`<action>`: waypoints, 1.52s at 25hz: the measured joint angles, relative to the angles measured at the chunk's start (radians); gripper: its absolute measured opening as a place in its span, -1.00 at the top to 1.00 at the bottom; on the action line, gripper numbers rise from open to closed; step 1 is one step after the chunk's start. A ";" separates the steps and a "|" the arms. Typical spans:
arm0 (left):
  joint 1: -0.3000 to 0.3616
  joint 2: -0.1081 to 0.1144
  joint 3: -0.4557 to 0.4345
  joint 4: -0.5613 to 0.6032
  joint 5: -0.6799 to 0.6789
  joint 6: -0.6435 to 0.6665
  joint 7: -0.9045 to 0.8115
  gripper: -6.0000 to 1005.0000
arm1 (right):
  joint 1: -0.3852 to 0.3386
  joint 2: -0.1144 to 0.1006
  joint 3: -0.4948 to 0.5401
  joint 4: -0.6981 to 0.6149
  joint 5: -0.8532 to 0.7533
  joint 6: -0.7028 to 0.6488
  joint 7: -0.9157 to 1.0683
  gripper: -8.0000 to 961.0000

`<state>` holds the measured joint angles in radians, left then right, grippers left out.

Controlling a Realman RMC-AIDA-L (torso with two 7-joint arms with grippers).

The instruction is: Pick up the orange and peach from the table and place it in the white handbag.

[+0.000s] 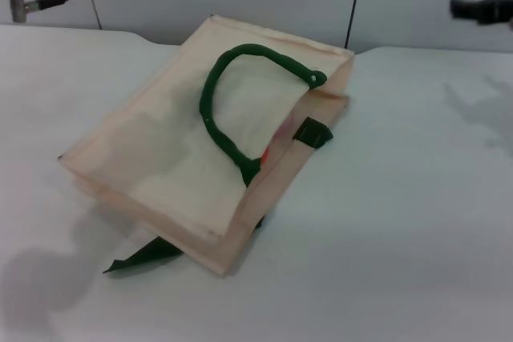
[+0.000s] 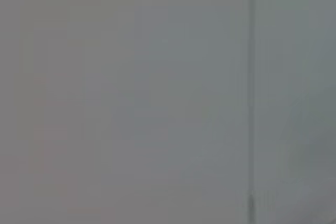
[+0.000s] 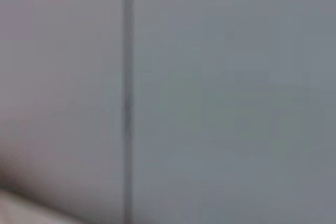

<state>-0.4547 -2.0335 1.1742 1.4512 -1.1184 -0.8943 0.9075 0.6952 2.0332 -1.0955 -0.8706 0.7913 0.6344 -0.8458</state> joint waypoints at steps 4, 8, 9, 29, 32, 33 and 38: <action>0.032 -0.003 0.028 -0.042 -0.074 0.137 0.068 -0.25 | -0.049 0.000 -0.040 -0.014 0.126 -0.130 -0.041 -0.73; 0.057 -0.004 0.093 -0.097 -0.140 0.289 0.159 -0.25 | -0.098 0.001 -0.069 -0.004 0.350 -0.239 -0.237 -0.73; 0.059 -0.004 0.110 -0.116 -0.158 0.327 0.182 -0.24 | -0.110 0.001 -0.079 0.006 0.429 -0.267 -0.310 -0.73; -0.029 -0.006 0.270 -0.529 -0.563 0.760 0.641 -0.23 | -0.059 -0.003 -0.084 0.447 1.575 -0.225 -1.518 -0.73; -0.038 -0.006 0.277 -0.553 -0.581 0.770 0.661 -0.23 | -0.051 -0.004 -0.074 0.472 1.616 -0.219 -1.561 -0.73; -0.038 -0.006 0.279 -0.555 -0.583 0.770 0.663 -0.23 | -0.051 -0.004 -0.070 0.474 1.628 -0.218 -1.570 -0.73; -0.034 -0.005 0.282 -0.558 -0.585 0.770 0.670 -0.23 | -0.042 -0.003 -0.080 0.476 1.629 -0.207 -1.585 -0.73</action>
<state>-0.4888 -2.0390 1.4561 0.8929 -1.7033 -0.1241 1.5778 0.6528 2.0298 -1.1751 -0.3948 2.4198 0.4270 -2.4310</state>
